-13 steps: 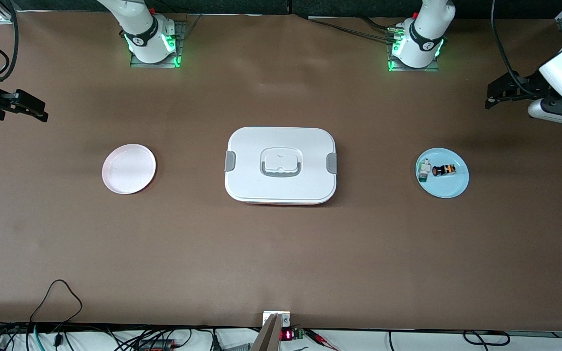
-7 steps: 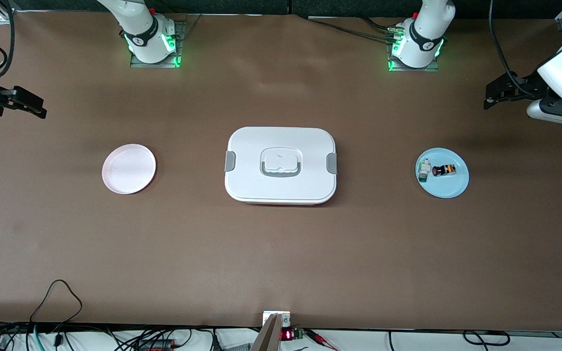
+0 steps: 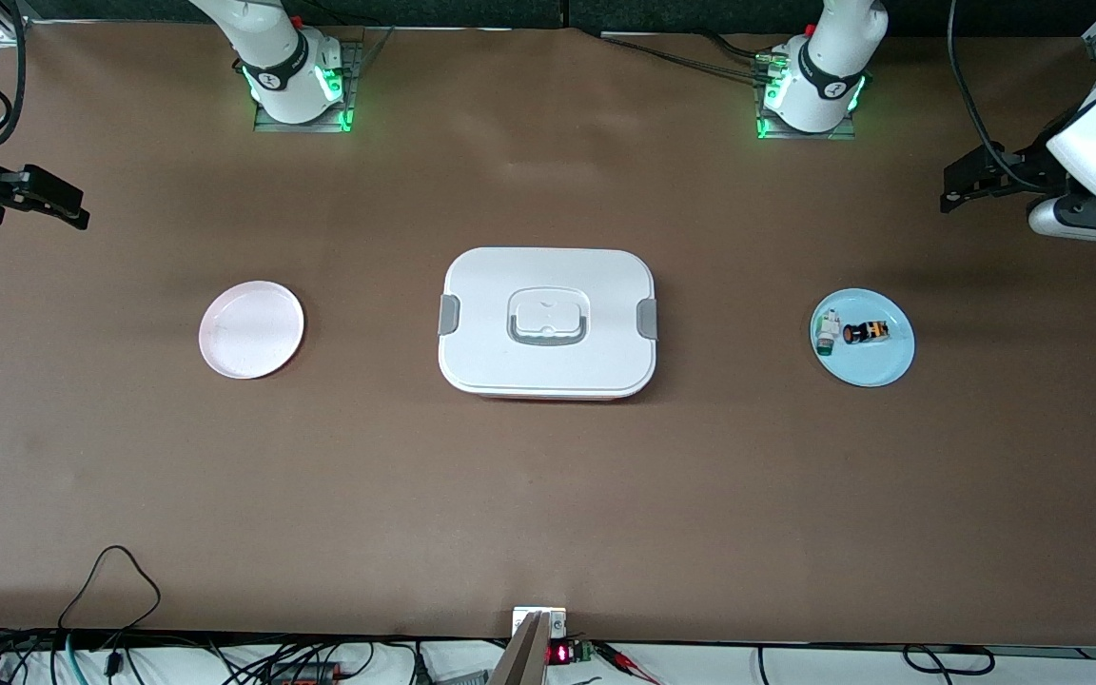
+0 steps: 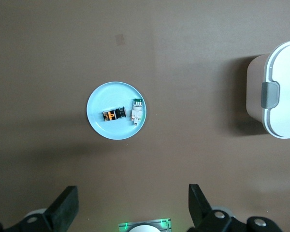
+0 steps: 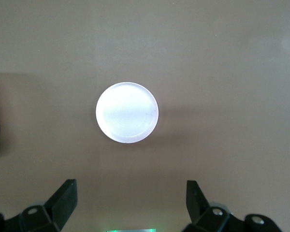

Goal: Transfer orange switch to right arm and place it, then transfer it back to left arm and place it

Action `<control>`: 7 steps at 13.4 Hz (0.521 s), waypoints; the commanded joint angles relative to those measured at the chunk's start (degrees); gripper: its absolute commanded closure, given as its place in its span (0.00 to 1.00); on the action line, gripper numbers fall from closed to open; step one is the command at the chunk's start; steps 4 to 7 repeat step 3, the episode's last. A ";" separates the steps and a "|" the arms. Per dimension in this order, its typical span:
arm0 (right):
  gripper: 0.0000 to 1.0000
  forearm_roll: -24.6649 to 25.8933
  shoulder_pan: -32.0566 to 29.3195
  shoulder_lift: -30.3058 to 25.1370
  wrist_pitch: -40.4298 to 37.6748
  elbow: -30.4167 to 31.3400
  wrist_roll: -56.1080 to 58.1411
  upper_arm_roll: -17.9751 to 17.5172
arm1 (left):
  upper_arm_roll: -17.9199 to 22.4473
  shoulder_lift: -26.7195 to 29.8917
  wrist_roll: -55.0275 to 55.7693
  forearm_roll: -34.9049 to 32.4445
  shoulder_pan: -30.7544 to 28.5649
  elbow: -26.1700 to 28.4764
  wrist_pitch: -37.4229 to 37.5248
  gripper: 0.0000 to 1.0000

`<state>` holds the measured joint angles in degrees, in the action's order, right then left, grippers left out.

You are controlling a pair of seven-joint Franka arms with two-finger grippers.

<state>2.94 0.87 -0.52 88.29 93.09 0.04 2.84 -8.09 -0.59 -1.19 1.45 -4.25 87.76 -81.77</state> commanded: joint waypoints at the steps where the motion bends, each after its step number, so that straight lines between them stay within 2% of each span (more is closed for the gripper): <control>1: 0.00 -0.74 -0.16 -0.36 -2.33 -0.63 -0.48 -0.20 | -0.44 -0.02 0.66 -0.22 -0.41 -0.49 0.83 0.00; 7: 0.00 -0.74 -0.16 -0.36 -2.33 -0.63 -0.48 -0.12 | -0.44 -0.02 0.49 -0.31 -0.32 -0.49 0.74 0.00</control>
